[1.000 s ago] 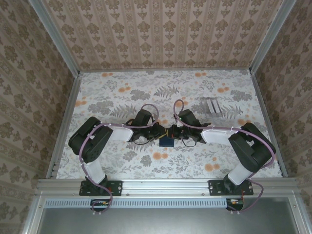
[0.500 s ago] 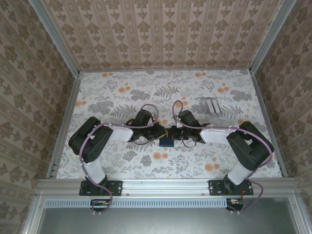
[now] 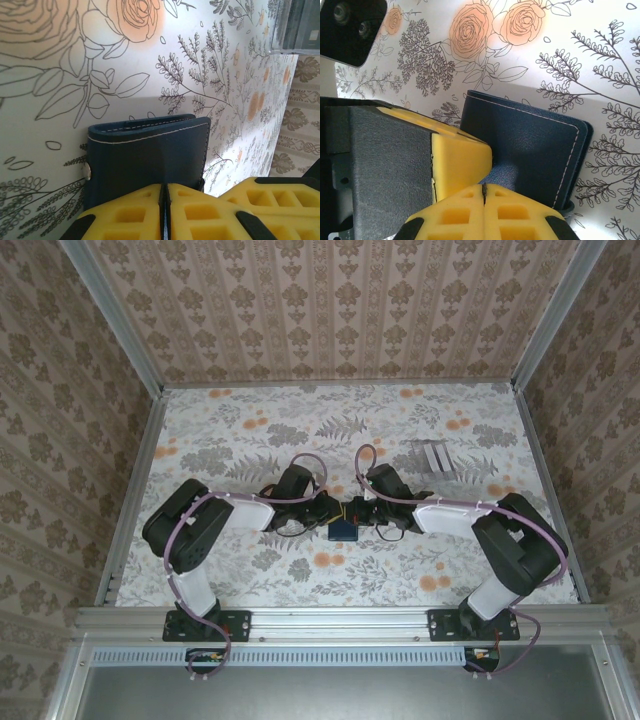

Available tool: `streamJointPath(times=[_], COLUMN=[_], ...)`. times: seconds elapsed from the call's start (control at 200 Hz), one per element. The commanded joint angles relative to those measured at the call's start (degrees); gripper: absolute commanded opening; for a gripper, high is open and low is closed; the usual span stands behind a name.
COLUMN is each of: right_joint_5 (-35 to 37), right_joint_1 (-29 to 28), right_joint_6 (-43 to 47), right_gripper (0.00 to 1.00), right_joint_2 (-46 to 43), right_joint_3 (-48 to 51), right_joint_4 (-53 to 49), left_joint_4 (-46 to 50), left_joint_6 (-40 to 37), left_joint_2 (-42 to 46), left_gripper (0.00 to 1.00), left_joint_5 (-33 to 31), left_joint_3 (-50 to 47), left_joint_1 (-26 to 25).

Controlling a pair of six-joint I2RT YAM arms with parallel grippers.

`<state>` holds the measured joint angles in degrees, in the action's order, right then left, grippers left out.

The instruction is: Put the credit cards into the card holder

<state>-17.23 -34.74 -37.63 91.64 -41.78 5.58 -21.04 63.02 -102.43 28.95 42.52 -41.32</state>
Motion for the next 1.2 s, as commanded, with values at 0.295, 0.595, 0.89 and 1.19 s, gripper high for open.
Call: streamJointPath(times=[0.295, 0.595, 0.89, 1.19], right_joint_5=[1.10, 1.71, 2.65, 2.82], right_joint_1=[-0.06, -0.06, -0.07, -0.06], right_joint_6=[0.84, 0.88, 1.06, 1.15], right_gripper=[0.00, 0.00, 0.00, 0.00], right_joint_2=[3.07, -1.42, 1.62, 1.77], right_joint_3=[-0.27, -1.68, -0.72, 0.79], right_joint_4=[0.83, -1.07, 0.61, 1.12], left_joint_4=[4.16, 4.24, 4.21, 4.16], left_joint_6=[-0.06, -0.01, -0.03, -0.05], left_joint_2=[-2.77, -2.95, -2.89, -3.01], left_gripper=[0.13, 0.13, 0.13, 0.13], left_joint_5=[-2.23, -2.21, -2.23, -2.31], left_joint_3=[-0.91, -0.60, -0.60, -0.60], left_joint_1=[-0.67, -0.73, -0.95, -0.95])
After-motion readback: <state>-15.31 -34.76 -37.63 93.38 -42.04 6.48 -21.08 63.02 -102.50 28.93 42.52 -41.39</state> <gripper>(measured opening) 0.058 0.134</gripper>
